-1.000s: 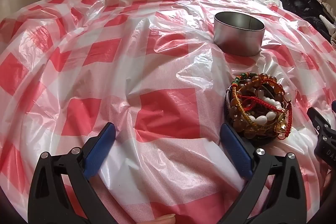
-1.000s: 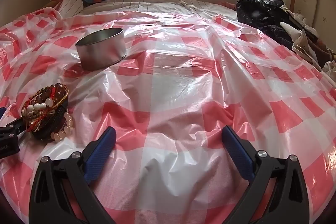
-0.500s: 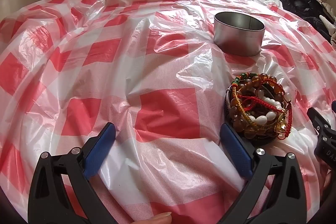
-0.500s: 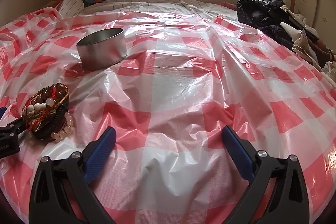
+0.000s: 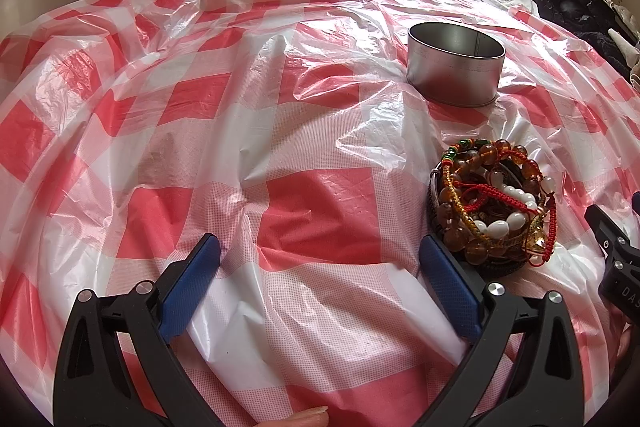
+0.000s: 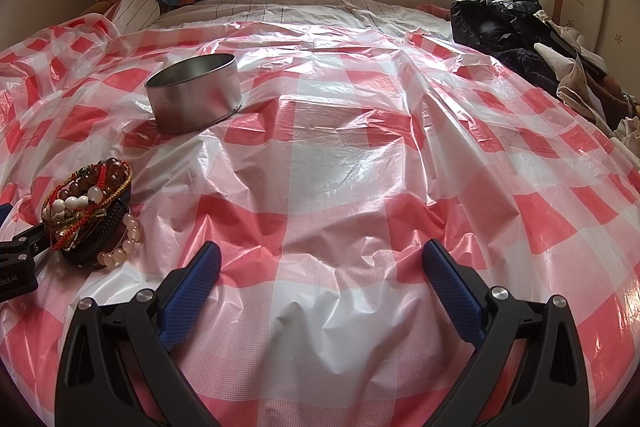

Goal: Organize jewelry

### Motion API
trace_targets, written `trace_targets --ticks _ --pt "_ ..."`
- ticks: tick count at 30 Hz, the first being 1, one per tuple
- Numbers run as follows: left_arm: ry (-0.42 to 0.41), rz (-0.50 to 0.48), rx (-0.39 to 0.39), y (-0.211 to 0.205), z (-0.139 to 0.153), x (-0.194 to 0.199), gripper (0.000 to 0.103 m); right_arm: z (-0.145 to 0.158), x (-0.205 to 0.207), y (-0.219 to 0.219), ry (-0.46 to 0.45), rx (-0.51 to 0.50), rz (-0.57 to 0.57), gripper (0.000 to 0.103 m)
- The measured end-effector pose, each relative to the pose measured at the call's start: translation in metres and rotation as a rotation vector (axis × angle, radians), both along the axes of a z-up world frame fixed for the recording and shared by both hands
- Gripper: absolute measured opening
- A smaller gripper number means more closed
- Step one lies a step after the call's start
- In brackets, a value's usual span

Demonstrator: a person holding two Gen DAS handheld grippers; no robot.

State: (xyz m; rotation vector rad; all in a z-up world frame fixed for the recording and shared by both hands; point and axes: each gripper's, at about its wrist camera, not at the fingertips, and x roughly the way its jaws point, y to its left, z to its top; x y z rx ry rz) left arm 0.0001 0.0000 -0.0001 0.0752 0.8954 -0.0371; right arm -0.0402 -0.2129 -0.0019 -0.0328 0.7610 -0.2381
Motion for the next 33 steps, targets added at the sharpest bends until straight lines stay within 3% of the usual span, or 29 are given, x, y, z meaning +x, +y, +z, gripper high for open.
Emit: trace_targets --ticks 12,14,17,19,22,23,25,26,27,33 --pt "-0.03 0.04 -0.026 0.008 0.008 -0.006 0.096 0.001 0.0 -0.001 -0.004 0.009 0.004 0.097" --pt "-0.064 0.064 -0.06 0.018 0.016 -0.013 0.096 0.003 -0.003 -0.001 -0.026 0.022 0.01 0.097" --pt "-0.078 0.105 -0.045 0.025 0.021 -0.011 0.096 0.014 -0.018 -0.001 -0.102 0.047 0.032 0.097" --pt "-0.083 0.135 -0.054 0.033 0.025 -0.01 0.096 0.02 -0.024 0.002 -0.153 0.093 0.078 0.097" --pt "-0.061 0.156 -0.056 0.039 0.023 -0.004 0.096 0.027 -0.018 0.01 -0.159 0.161 0.163 0.096" --pt "-0.049 0.157 -0.049 0.039 0.022 -0.002 0.096 0.027 -0.016 0.014 -0.157 0.178 0.191 0.095" --pt "-0.02 0.149 -0.042 0.038 0.017 0.003 0.096 0.029 -0.013 0.025 -0.146 0.189 0.245 0.077" --pt "-0.008 0.146 -0.046 0.038 0.016 0.005 0.096 0.029 -0.01 0.03 -0.132 0.196 0.274 0.061" --pt "-0.001 0.144 -0.052 0.038 0.015 0.005 0.096 0.03 -0.006 0.035 -0.12 0.199 0.298 0.055" --pt "0.063 0.171 -0.12 0.044 0.003 0.011 0.096 0.031 0.011 0.054 -0.066 0.224 0.414 0.047"
